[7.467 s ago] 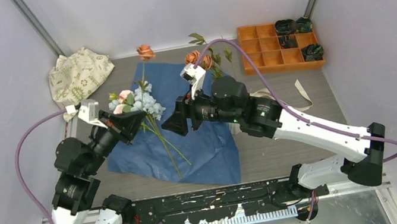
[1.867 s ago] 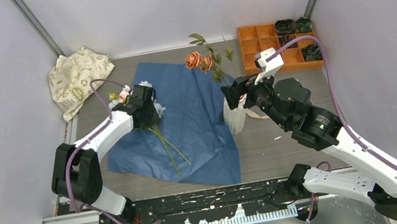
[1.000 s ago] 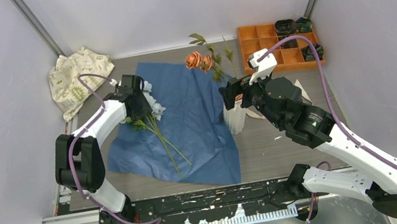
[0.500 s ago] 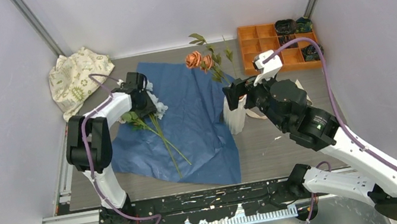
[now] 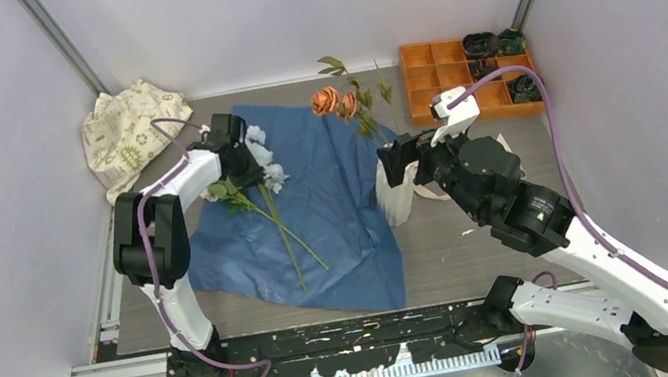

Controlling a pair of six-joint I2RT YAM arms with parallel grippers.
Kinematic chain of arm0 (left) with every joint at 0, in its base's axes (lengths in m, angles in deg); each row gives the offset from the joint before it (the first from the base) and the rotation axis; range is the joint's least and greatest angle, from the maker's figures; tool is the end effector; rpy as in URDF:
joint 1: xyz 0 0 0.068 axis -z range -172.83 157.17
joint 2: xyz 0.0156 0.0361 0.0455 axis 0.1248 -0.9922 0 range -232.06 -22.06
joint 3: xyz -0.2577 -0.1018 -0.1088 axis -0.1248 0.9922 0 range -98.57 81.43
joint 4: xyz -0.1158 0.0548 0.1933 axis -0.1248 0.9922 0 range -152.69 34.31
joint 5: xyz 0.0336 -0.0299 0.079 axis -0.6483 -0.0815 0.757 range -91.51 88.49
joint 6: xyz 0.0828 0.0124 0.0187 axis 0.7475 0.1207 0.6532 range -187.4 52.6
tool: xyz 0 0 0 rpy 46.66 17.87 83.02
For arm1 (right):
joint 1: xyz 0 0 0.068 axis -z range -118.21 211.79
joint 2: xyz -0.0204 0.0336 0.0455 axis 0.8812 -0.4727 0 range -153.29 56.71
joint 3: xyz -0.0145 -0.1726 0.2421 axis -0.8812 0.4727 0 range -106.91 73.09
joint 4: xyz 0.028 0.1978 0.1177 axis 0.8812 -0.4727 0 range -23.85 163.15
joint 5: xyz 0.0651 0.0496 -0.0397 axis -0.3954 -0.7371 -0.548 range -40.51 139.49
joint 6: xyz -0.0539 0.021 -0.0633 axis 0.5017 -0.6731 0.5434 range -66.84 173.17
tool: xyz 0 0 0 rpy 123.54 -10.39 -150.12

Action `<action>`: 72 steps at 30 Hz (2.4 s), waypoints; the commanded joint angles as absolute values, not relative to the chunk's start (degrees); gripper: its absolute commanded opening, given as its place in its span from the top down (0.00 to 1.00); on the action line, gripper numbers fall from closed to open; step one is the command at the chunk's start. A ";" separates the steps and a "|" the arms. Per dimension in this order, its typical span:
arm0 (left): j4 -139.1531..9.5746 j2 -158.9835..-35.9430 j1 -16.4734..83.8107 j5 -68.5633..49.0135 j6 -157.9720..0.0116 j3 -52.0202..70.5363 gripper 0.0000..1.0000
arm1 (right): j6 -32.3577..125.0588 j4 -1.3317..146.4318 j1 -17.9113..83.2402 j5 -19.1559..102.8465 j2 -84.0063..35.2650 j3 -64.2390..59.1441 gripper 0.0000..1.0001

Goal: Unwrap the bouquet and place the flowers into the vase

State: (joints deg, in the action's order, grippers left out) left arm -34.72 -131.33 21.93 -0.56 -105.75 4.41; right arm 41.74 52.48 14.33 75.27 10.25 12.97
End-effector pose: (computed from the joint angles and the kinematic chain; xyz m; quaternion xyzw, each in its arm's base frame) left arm 0.3891 -0.1013 0.1940 -0.1996 0.9455 -0.1077 0.2335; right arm 0.1287 0.0915 0.4148 -0.0853 0.7400 0.1719 0.6446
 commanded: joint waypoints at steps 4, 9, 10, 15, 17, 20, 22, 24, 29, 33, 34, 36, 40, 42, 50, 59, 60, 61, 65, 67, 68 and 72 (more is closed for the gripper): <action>-41.23 -112.97 21.81 -7.11 -105.65 3.62 0.95 | 40.01 54.83 14.43 74.98 12.66 12.84 0.05; -42.29 -100.38 21.76 -8.43 -104.06 4.08 0.96 | 39.65 54.87 14.44 75.01 14.17 13.66 0.05; -43.28 -97.94 21.76 -9.15 -103.68 4.53 0.95 | 39.48 54.87 14.45 74.99 14.32 13.75 0.05; -49.15 -87.78 21.80 -12.64 -102.26 6.20 0.95 | 38.63 54.53 14.42 74.63 14.80 13.84 0.05; -50.17 -84.83 21.84 -13.46 -101.68 5.76 0.94 | 38.28 54.38 14.46 74.47 15.16 13.93 0.05; -51.81 -81.81 21.85 -15.33 -101.35 4.99 0.93 | 37.84 54.35 14.42 74.40 15.84 14.19 0.05; -51.92 -80.66 21.85 -16.21 -101.71 4.26 0.93 | 37.58 54.26 14.45 74.29 16.29 14.11 0.05; -52.62 -80.13 21.85 -17.69 -101.98 3.98 0.92 | 37.37 54.15 14.42 74.24 16.64 14.07 0.05; -54.70 -80.17 21.80 -19.06 -103.17 4.68 0.91 | 36.66 53.75 14.42 73.60 16.72 13.80 0.05; -59.69 -79.91 22.15 -21.31 -105.19 5.29 0.91 | 36.47 53.06 14.43 73.84 17.01 13.52 0.05; -61.58 -79.75 22.59 -21.63 -105.61 5.50 0.91 | 36.47 52.96 14.42 74.17 17.29 13.54 0.05; -65.37 -80.05 24.50 -21.92 -105.78 5.10 0.90 | 36.55 53.15 14.42 75.01 18.22 13.70 0.05; -68.61 -82.66 33.80 -19.88 -99.07 0.18 0.90 | 36.56 53.87 14.46 76.25 20.87 14.42 0.05; -68.62 -84.88 41.20 -17.39 -92.32 -3.25 0.89 | 36.55 53.77 14.46 77.01 22.24 14.75 0.05; -67.19 -96.59 60.28 -10.32 -72.24 -18.55 0.89 | 37.13 50.30 14.43 81.32 27.64 14.40 0.05; -72.26 -107.71 65.36 -8.40 -62.52 -28.16 0.88 | 37.62 47.32 14.46 83.37 32.70 14.83 0.05; -73.67 -108.44 65.32 -8.44 -62.26 -28.06 0.88 | 37.87 47.10 14.42 83.70 33.14 14.77 0.05; -74.85 -109.15 65.32 -8.39 -61.85 -27.92 0.88 | 38.14 46.91 14.43 84.12 33.42 14.73 0.05; -77.83 -112.26 65.35 -8.16 -60.29 -28.16 0.88 | 39.00 46.37 14.41 84.83 34.57 14.47 0.05; -78.78 -113.51 65.28 -8.14 -60.26 -28.55 0.88 | 39.40 46.32 14.42 85.20 35.06 14.59 0.05; -79.36 -114.00 65.30 -8.19 -60.47 -28.68 0.88 | 39.56 46.34 14.46 85.40 35.23 14.63 0.05; -80.31 -115.69 65.28 -8.85 -61.47 -30.24 0.88 | 39.98 45.97 14.44 85.70 35.77 14.73 0.05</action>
